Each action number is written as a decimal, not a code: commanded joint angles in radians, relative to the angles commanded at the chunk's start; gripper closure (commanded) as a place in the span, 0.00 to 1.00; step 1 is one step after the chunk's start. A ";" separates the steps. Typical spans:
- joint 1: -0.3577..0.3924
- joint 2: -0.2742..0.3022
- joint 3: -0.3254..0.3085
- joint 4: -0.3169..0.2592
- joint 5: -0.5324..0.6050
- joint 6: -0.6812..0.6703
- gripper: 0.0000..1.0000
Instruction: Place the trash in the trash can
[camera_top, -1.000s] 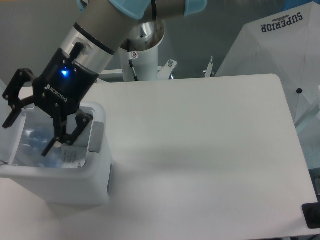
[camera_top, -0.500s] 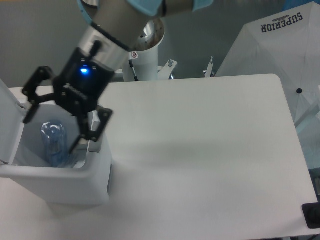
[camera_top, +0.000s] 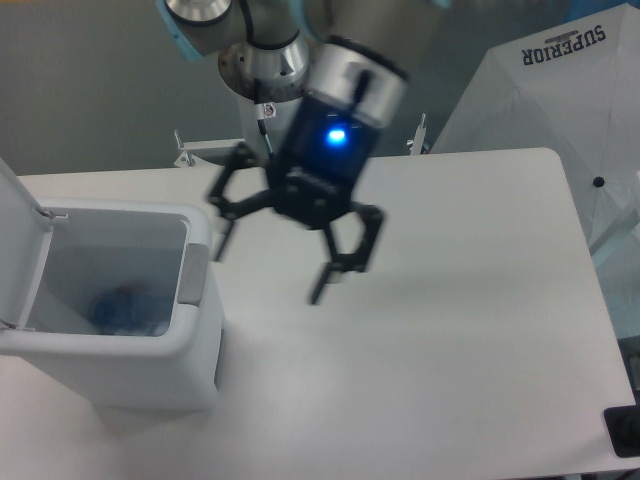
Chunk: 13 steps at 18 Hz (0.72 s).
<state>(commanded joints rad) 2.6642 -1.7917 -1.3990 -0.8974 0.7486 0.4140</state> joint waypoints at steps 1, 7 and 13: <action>0.025 -0.008 -0.002 -0.002 0.000 0.029 0.00; 0.077 -0.058 -0.032 -0.006 0.150 0.133 0.00; 0.075 -0.120 -0.089 -0.012 0.520 0.412 0.00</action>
<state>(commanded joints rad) 2.7397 -1.9112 -1.4879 -0.9096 1.2681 0.8265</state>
